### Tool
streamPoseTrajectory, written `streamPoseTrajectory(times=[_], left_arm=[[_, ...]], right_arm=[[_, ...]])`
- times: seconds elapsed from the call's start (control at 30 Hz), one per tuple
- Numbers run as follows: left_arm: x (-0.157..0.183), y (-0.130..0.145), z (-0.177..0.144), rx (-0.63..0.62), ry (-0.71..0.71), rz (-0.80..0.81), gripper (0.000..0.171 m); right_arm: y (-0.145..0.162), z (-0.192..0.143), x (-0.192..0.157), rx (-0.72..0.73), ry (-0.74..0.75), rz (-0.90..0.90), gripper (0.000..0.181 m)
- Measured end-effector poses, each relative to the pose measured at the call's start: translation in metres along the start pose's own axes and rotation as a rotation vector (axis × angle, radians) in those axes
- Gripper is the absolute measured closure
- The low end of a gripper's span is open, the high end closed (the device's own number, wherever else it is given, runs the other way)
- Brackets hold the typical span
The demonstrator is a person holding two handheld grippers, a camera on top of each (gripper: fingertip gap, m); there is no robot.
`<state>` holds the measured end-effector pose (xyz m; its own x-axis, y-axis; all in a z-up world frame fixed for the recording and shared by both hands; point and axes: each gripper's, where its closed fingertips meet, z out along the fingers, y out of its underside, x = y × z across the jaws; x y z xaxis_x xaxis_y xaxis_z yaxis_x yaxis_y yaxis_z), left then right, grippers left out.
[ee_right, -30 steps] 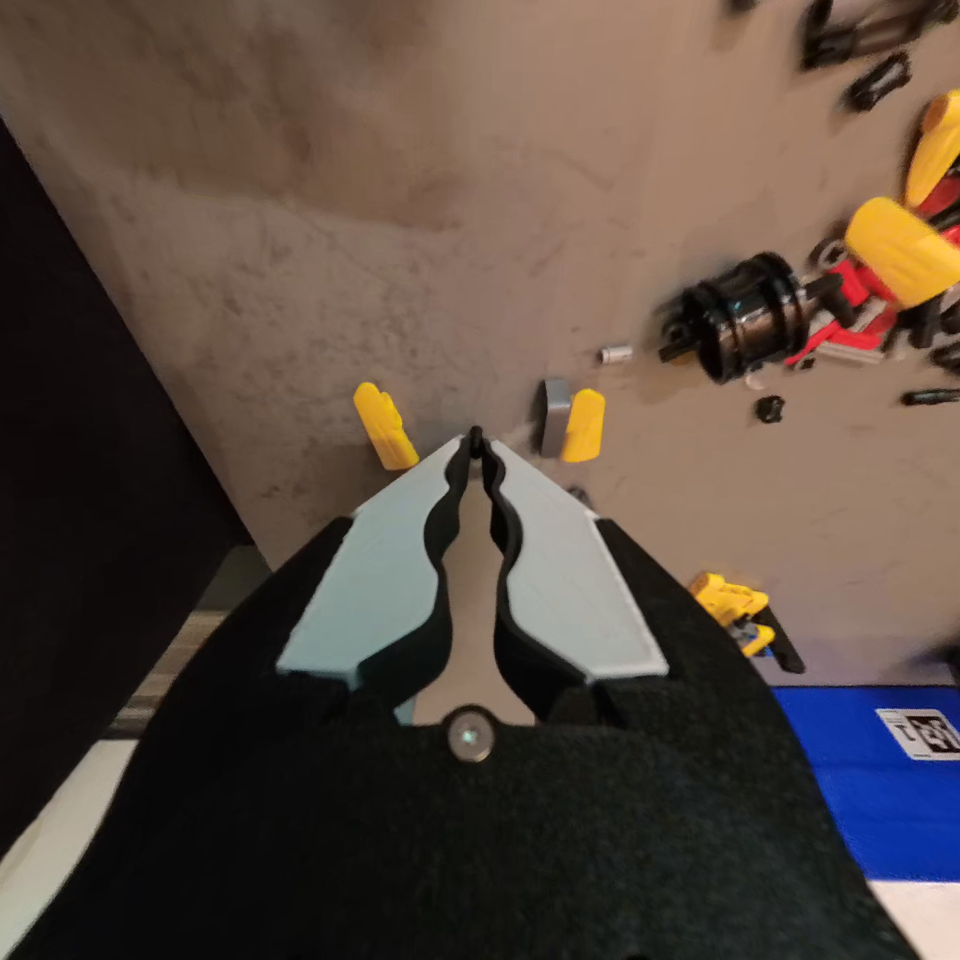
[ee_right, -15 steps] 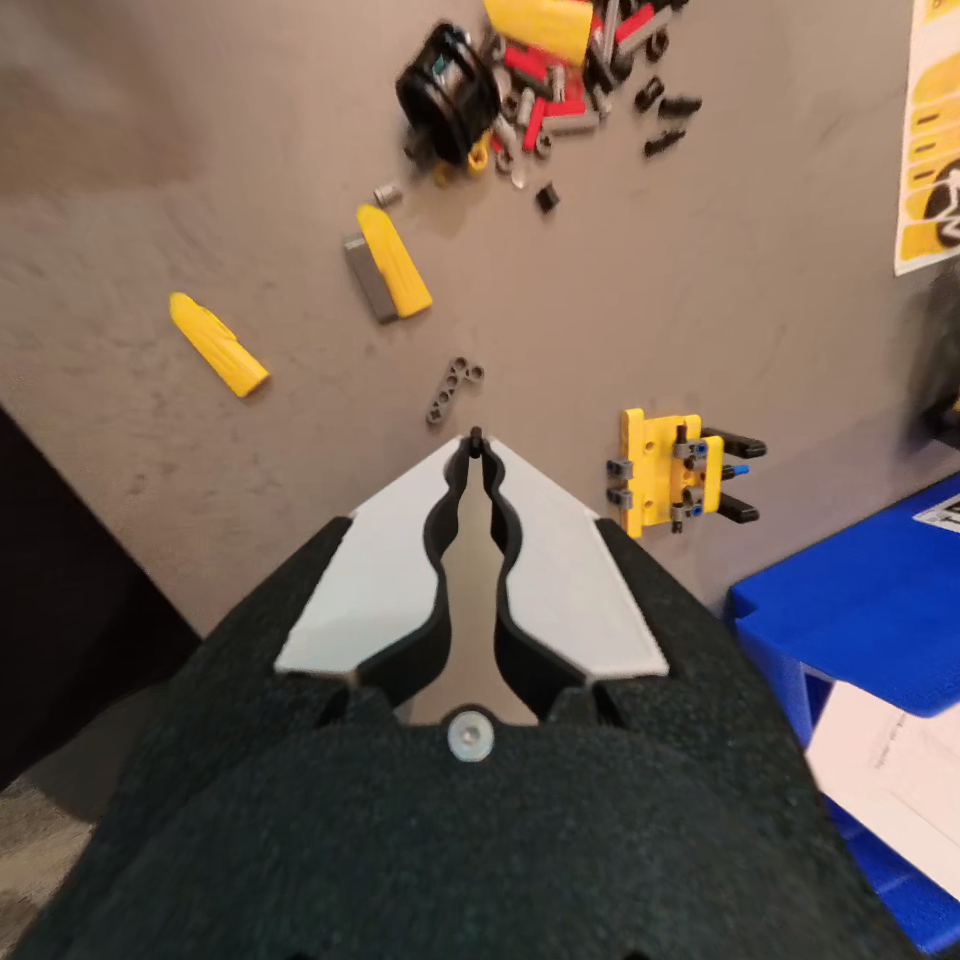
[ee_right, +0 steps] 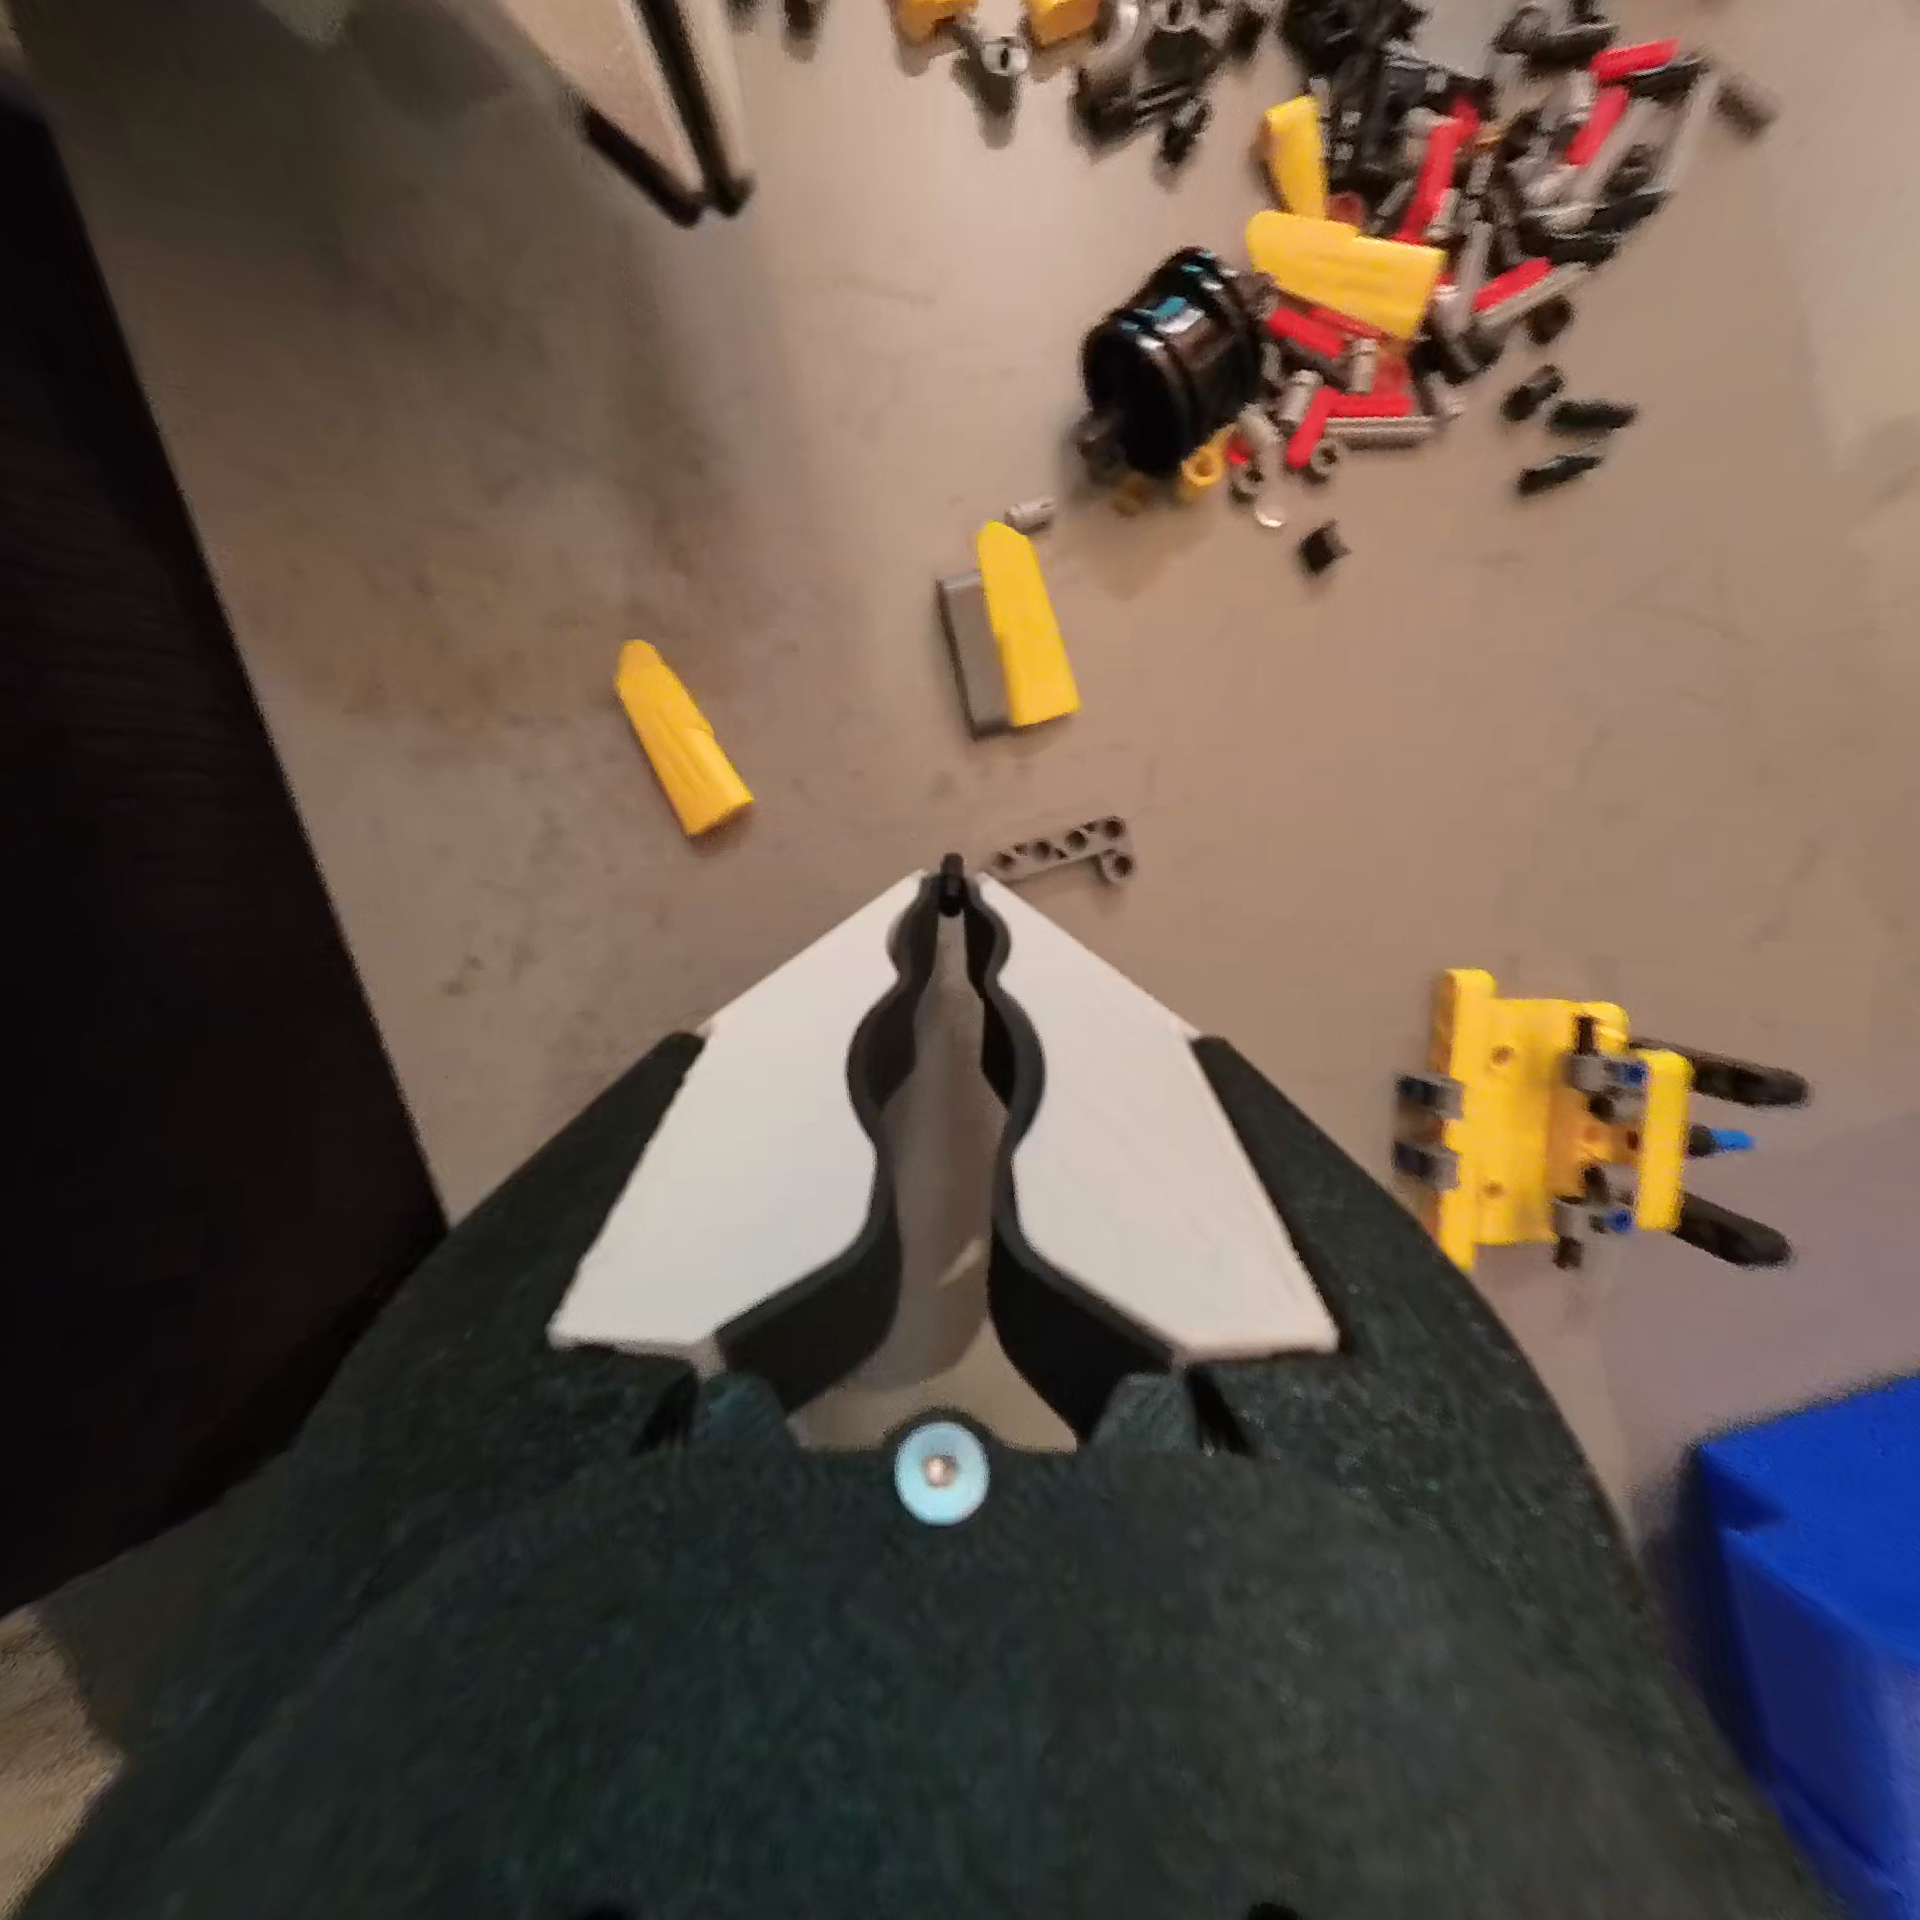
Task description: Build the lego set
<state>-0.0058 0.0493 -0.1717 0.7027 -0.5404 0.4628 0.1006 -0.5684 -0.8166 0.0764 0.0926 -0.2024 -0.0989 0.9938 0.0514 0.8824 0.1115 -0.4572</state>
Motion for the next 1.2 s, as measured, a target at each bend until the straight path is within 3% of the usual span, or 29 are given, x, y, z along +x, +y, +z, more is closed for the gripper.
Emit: streamPoseTrajectory(times=[0.2, 0.4, 0.63, 0.9, 1.1, 1.2], left_arm=[[0.003, 0.005, 0.013, -0.056, 0.008, 0.009, 0.17], [0.003, 0.012, 0.022, -0.118, -0.014, 0.034, 0.17], [0.003, 0.015, 0.026, -0.142, -0.013, 0.026, 0.167], [0.016, 0.016, 0.033, -0.153, 0.044, 0.031, 0.165], [0.032, 0.02, 0.042, -0.176, 0.1, 0.053, 0.163], [0.041, 0.021, 0.05, -0.189, 0.126, 0.065, 0.163]], right_arm=[[0.017, 0.002, 0.039, -0.013, 0.09, 0.097, 0.177], [0.01, 0.014, 0.052, -0.002, 0.124, 0.007, 0.177], [0.005, 0.019, 0.029, 0.022, -0.03, 0.023, 0.177], [0.011, 0.011, 0.0, 0.029, -0.105, 0.079, 0.177], [0.015, 0.007, 0.029, 0.021, 0.044, 0.073, 0.177], [0.007, 0.013, 0.022, 0.044, -0.009, 0.05, 0.177]])
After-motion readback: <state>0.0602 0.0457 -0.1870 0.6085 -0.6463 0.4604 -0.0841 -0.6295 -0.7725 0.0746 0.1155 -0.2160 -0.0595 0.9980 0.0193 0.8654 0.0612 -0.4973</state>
